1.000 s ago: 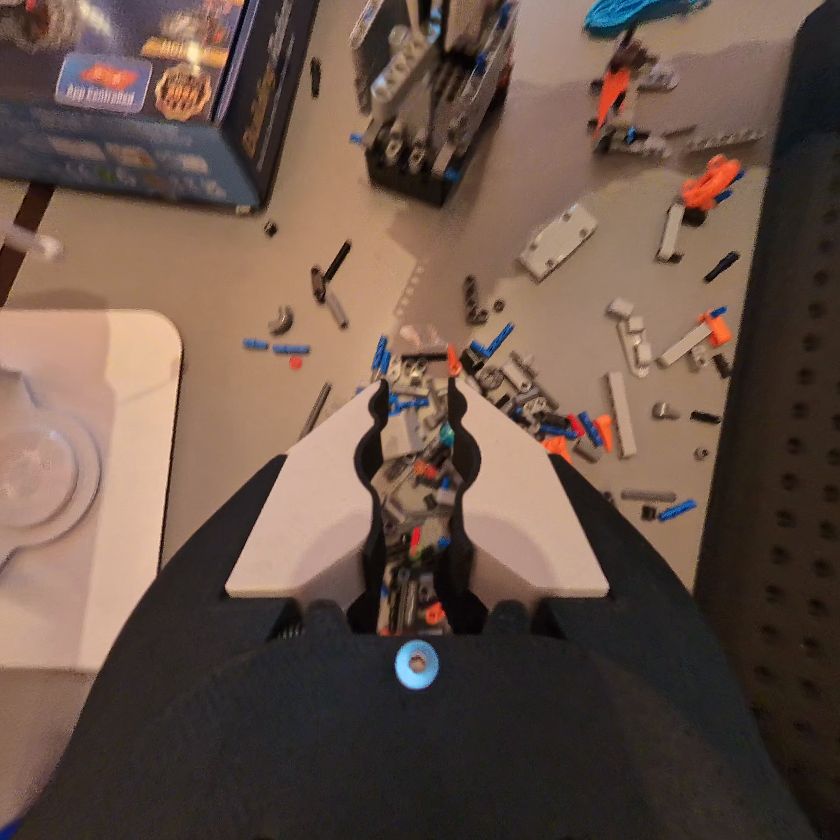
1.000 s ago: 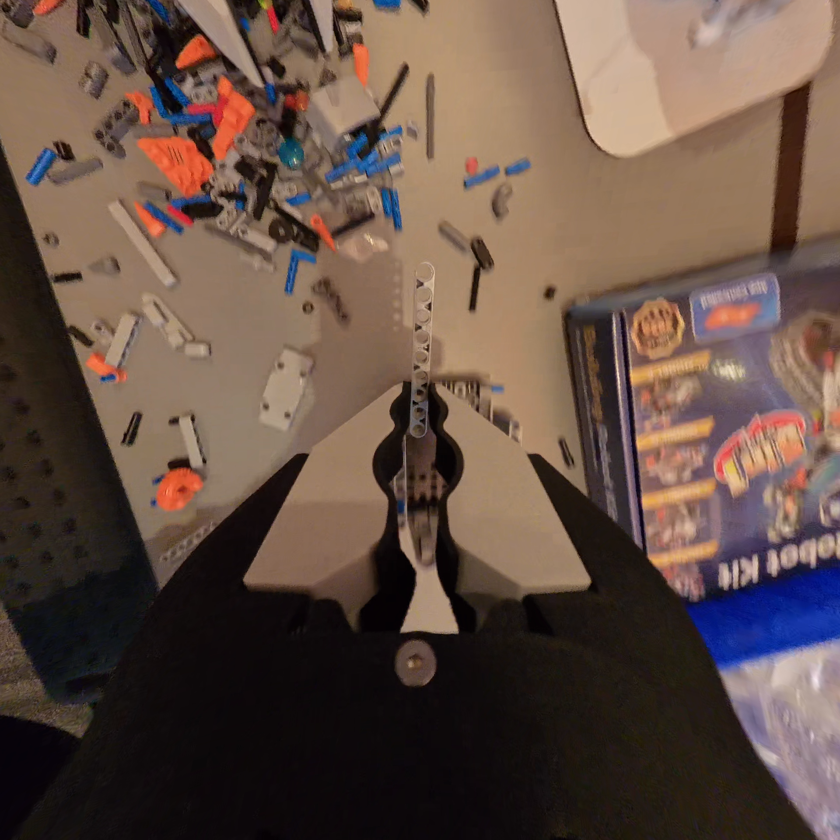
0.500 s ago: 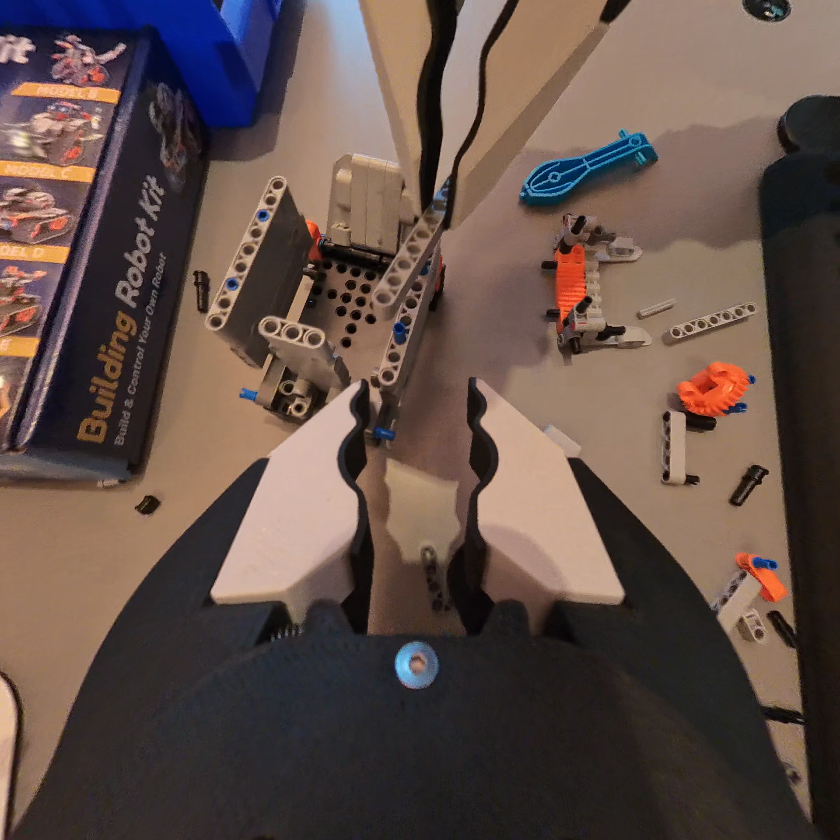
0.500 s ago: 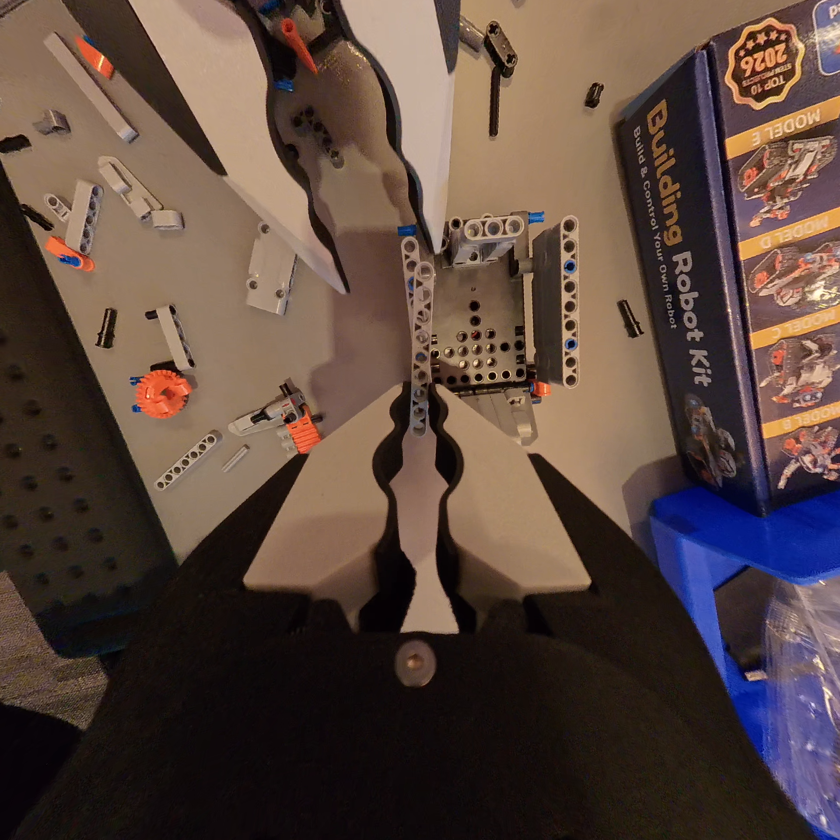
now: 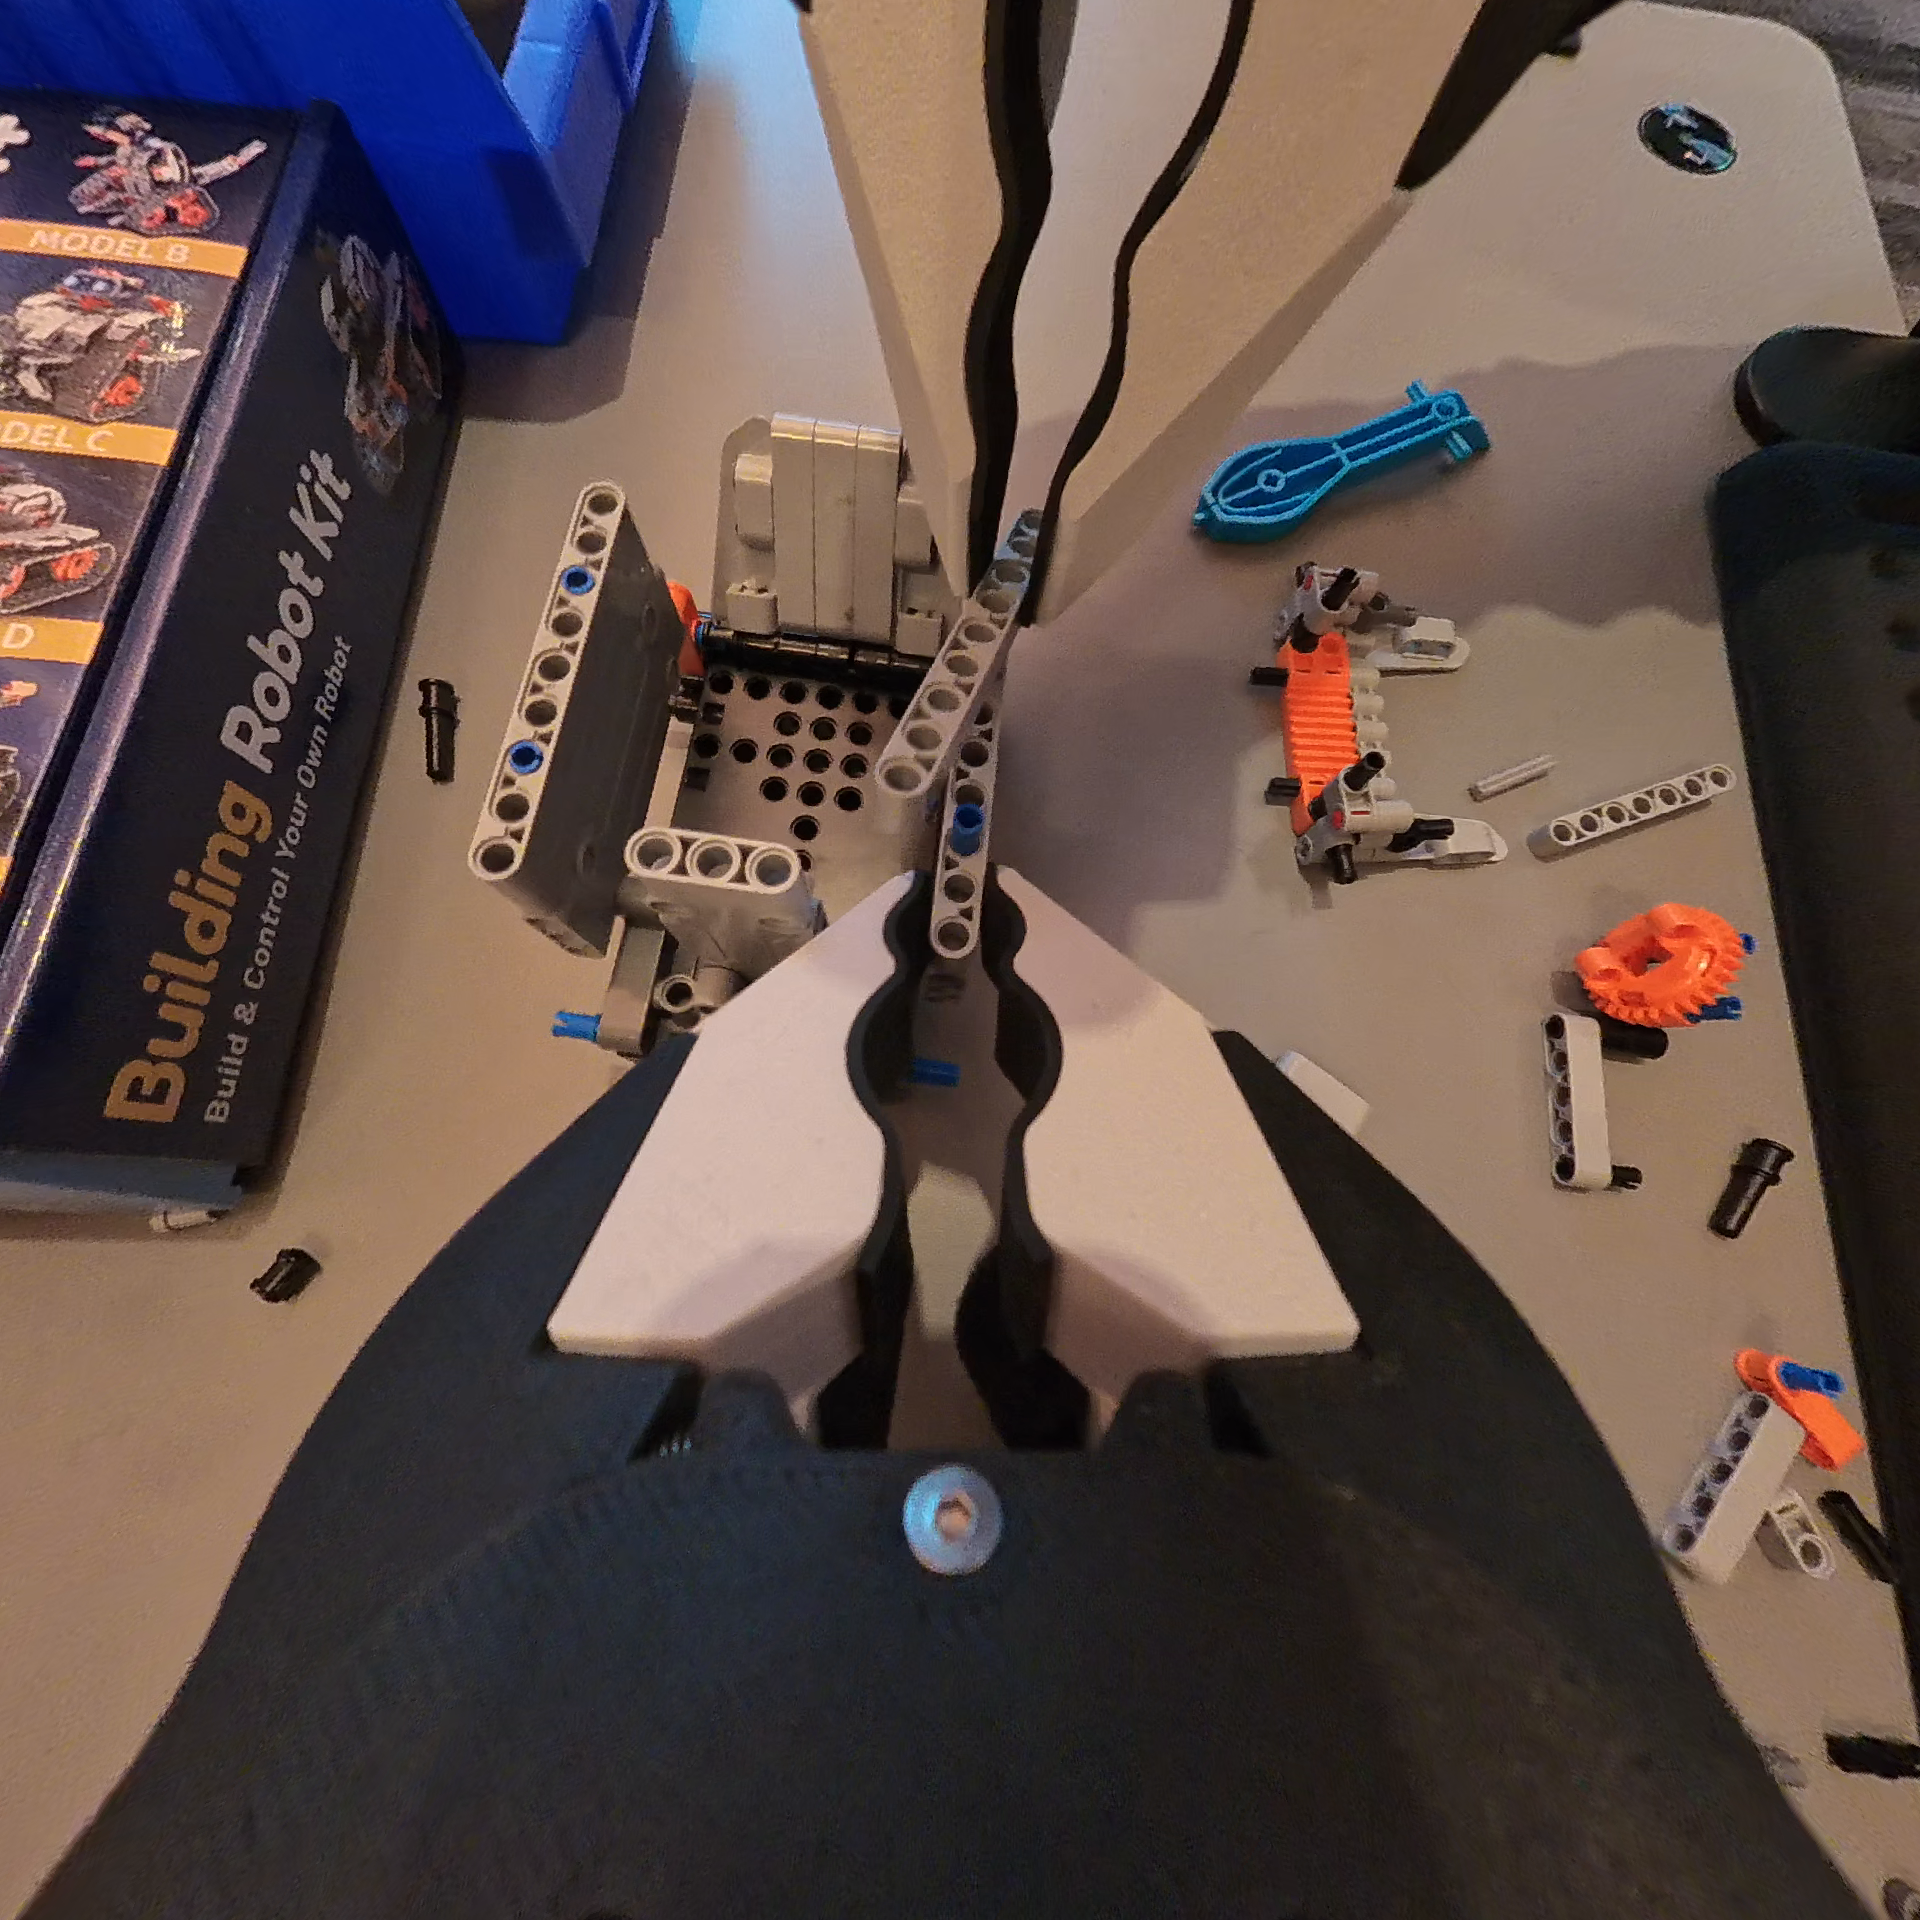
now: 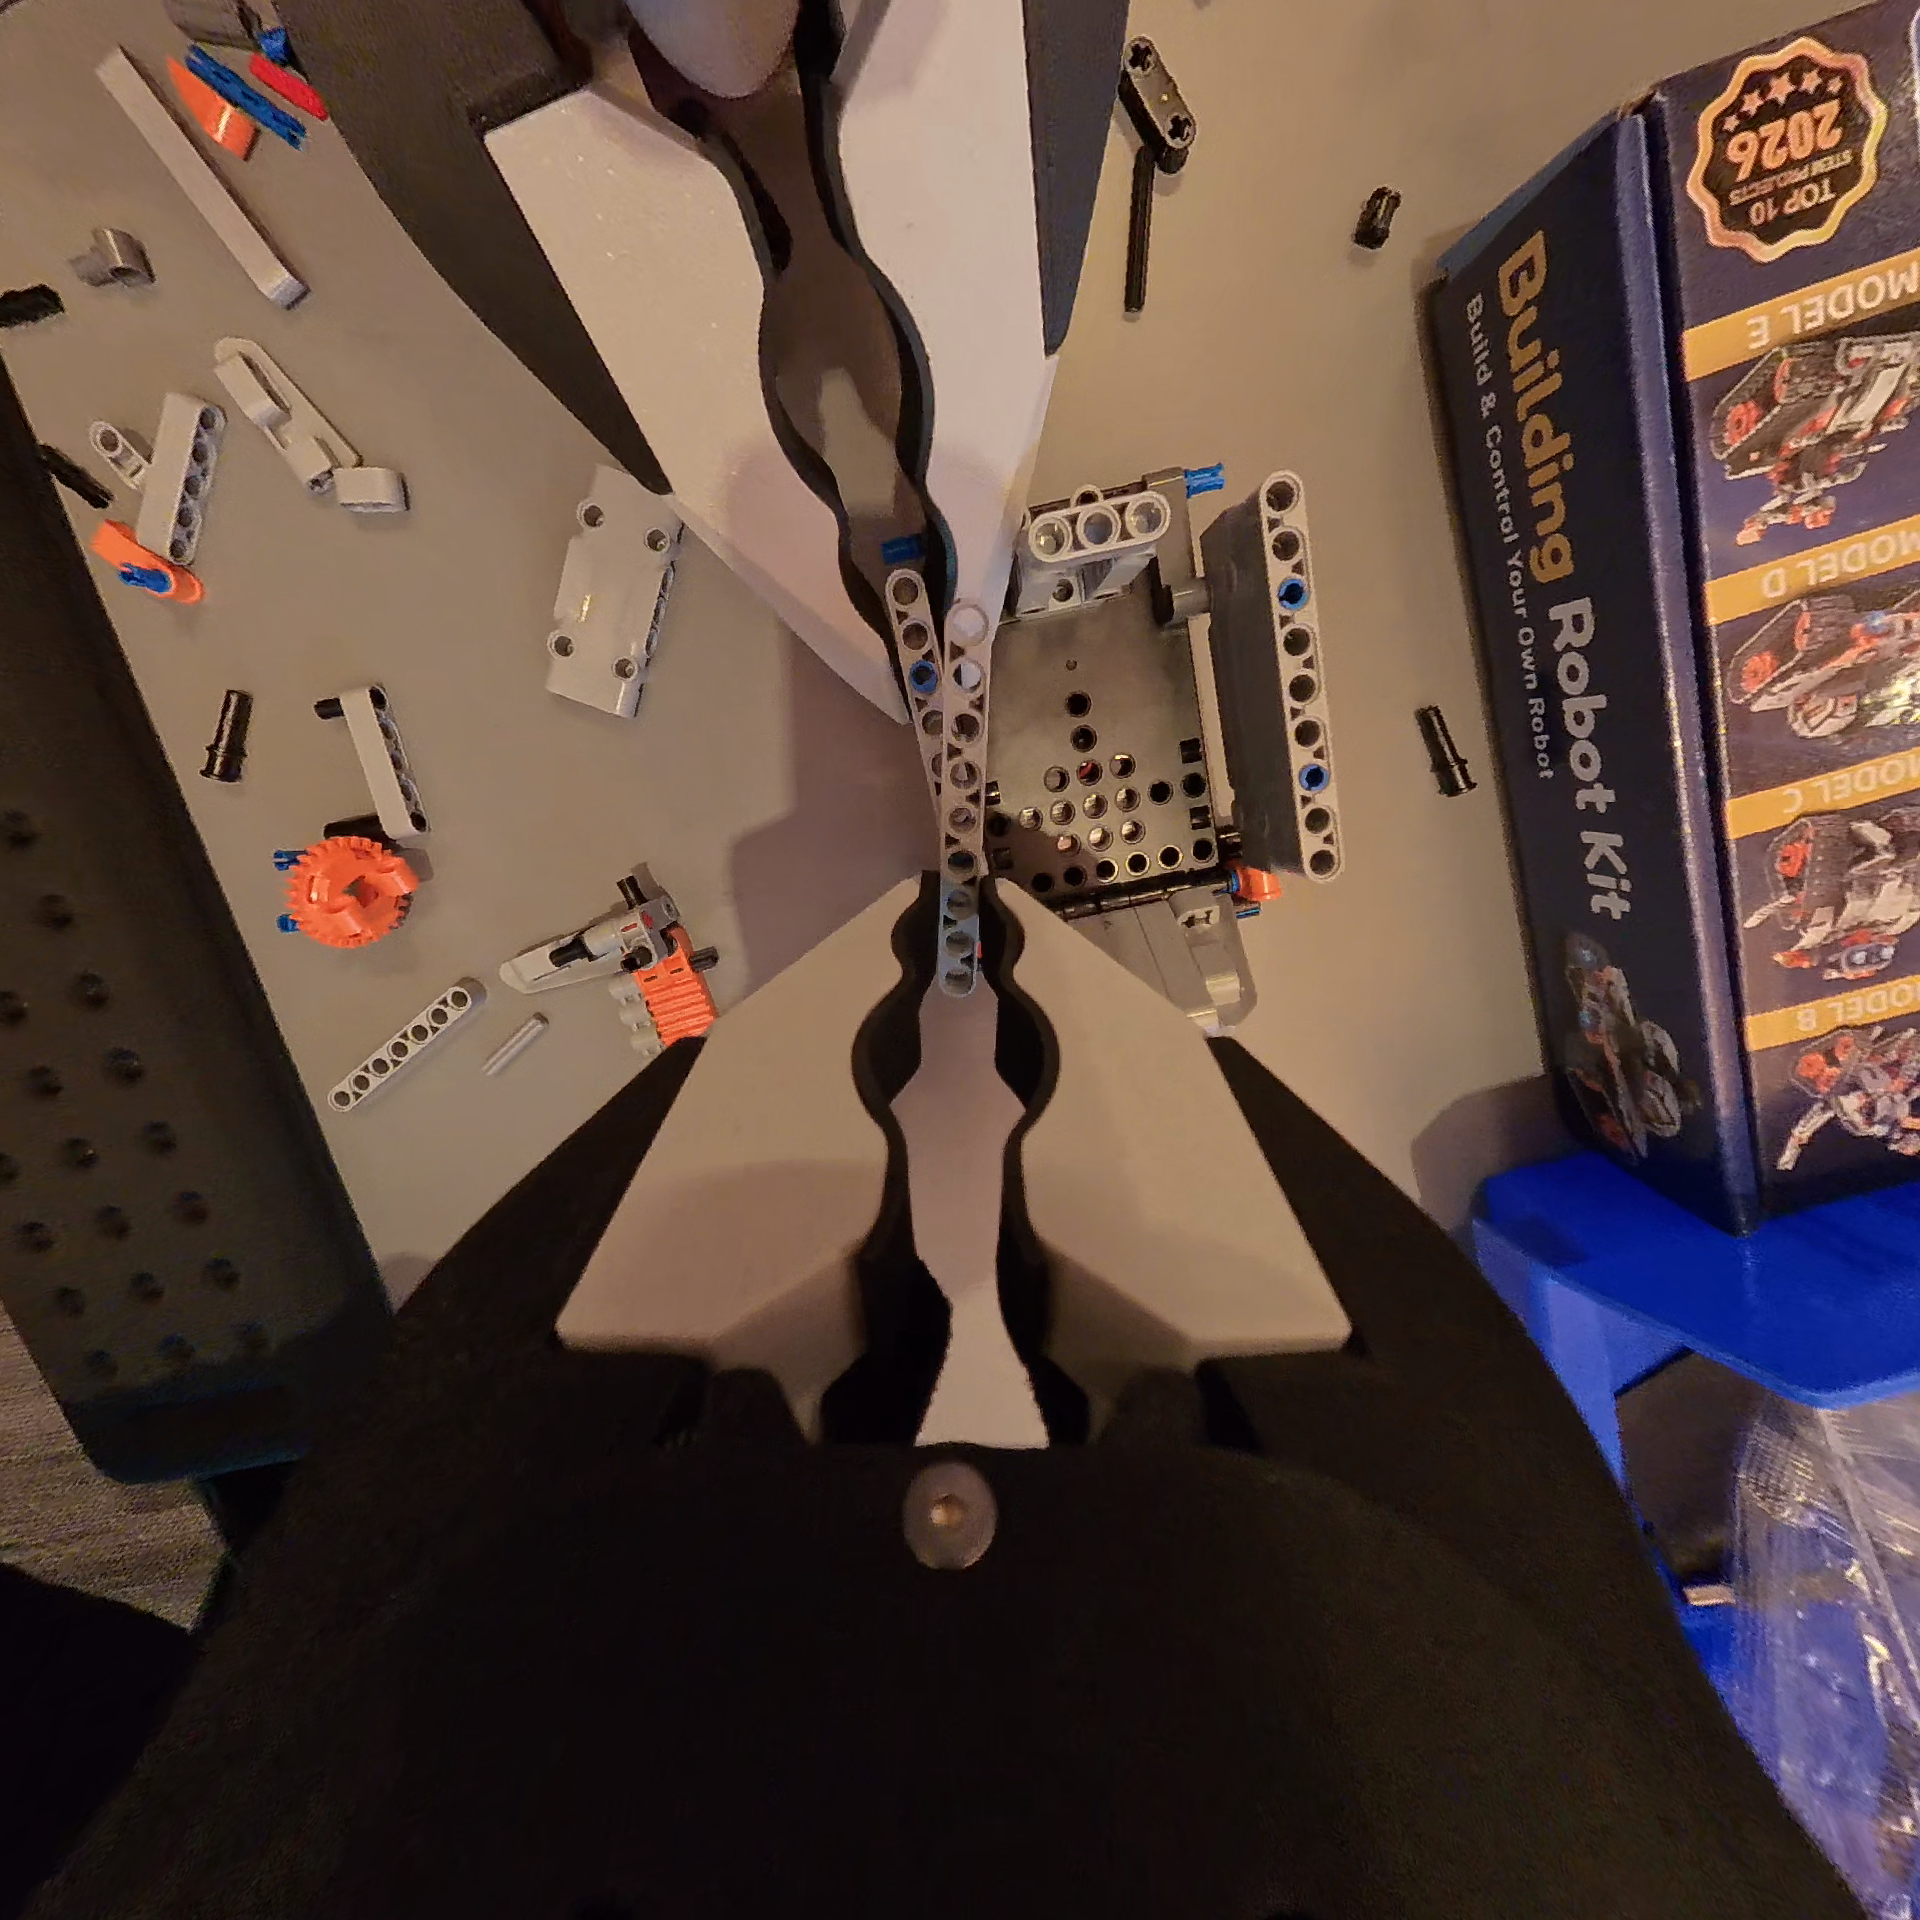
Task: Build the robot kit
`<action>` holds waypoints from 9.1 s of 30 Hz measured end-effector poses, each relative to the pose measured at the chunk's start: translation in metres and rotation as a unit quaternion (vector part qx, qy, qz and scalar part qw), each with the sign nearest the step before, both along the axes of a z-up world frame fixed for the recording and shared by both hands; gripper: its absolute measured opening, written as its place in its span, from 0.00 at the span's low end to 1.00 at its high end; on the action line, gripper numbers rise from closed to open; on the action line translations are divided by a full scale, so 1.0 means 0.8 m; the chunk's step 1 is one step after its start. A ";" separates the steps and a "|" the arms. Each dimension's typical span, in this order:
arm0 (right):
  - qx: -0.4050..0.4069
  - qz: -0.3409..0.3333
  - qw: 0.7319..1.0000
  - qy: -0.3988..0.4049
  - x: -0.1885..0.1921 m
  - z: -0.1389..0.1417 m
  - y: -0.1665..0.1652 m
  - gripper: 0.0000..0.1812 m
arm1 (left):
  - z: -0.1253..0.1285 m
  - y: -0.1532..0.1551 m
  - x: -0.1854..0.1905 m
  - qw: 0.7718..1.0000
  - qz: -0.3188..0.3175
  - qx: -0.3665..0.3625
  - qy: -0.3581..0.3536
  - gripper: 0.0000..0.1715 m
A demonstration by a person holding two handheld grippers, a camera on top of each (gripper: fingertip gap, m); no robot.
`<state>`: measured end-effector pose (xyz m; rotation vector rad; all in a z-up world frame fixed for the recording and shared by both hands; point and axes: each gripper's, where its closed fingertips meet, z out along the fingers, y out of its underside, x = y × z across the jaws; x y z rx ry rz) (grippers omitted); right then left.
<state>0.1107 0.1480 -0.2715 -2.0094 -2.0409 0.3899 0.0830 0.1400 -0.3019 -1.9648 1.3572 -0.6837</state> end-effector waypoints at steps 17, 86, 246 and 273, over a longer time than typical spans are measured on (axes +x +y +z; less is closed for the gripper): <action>-0.010 0.049 0.999 -0.009 -0.013 0.002 -0.007 0.03 | 0.001 -0.005 0.001 1.000 -0.025 -0.002 -0.011 0.03; 0.066 0.092 0.994 0.003 -0.006 -0.010 -0.008 0.03 | 0.001 -0.008 0.001 0.999 -0.049 0.001 -0.010 0.02; 0.016 -0.251 0.947 0.199 -0.012 0.006 0.042 0.23 | 0.043 -0.044 -0.055 0.992 -0.103 -0.072 0.008 0.19; -0.069 -0.226 0.936 0.259 -0.009 0.000 0.026 0.43 | 0.005 -0.058 -0.013 0.990 -0.112 -0.072 0.035 0.21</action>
